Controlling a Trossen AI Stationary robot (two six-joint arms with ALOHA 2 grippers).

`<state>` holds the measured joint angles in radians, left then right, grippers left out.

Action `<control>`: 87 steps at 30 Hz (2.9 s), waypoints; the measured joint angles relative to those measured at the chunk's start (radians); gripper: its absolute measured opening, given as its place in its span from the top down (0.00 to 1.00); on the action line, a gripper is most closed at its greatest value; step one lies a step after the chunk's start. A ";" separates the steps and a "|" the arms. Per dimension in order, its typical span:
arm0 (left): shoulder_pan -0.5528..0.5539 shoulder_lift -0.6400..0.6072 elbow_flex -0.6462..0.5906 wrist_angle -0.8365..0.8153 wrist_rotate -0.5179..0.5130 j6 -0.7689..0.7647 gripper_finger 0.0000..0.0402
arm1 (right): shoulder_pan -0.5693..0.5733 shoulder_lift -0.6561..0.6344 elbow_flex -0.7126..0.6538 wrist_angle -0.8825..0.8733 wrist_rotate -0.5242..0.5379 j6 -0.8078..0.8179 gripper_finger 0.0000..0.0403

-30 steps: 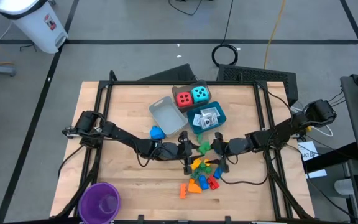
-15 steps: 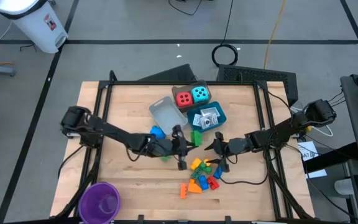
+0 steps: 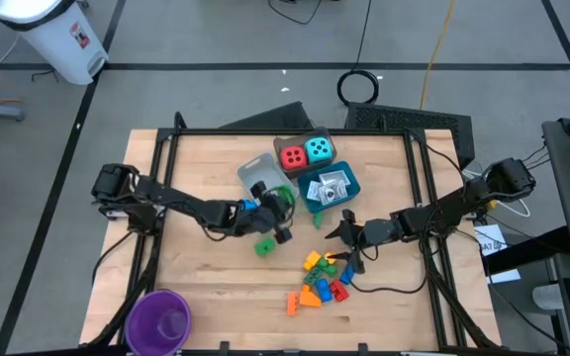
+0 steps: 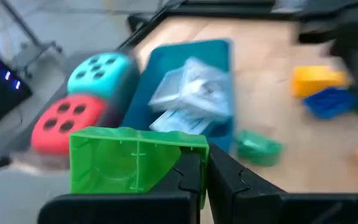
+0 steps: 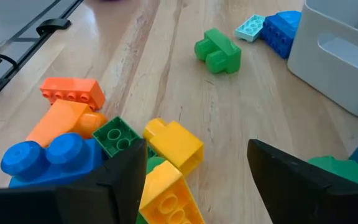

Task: Pick & Place Toys
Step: Put the green game piece into the gray bin, then put the yellow game piece into the gray bin

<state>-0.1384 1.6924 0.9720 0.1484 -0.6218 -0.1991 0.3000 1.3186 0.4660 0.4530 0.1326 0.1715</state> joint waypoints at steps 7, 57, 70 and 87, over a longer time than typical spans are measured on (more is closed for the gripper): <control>0.095 0.000 -0.065 0.036 0.019 -0.040 0.97 | 0.000 0.000 0.000 0.006 0.001 0.000 0.39; 0.116 -0.105 -0.077 -0.248 -0.005 -0.292 0.30 | 0.055 -0.301 -0.025 -0.741 0.234 0.457 0.47; 0.117 -0.105 -0.077 -0.248 -0.005 -0.300 0.30 | -0.022 -0.227 -0.064 -0.775 0.232 0.468 0.49; 0.117 -0.105 -0.077 -0.250 -0.005 -0.304 0.30 | -0.045 -0.326 -0.065 -0.688 0.203 0.329 0.62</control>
<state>-0.0216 1.5871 0.8951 -0.1017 -0.6266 -0.5030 0.2547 0.9929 0.4011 -0.2351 0.3355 0.5009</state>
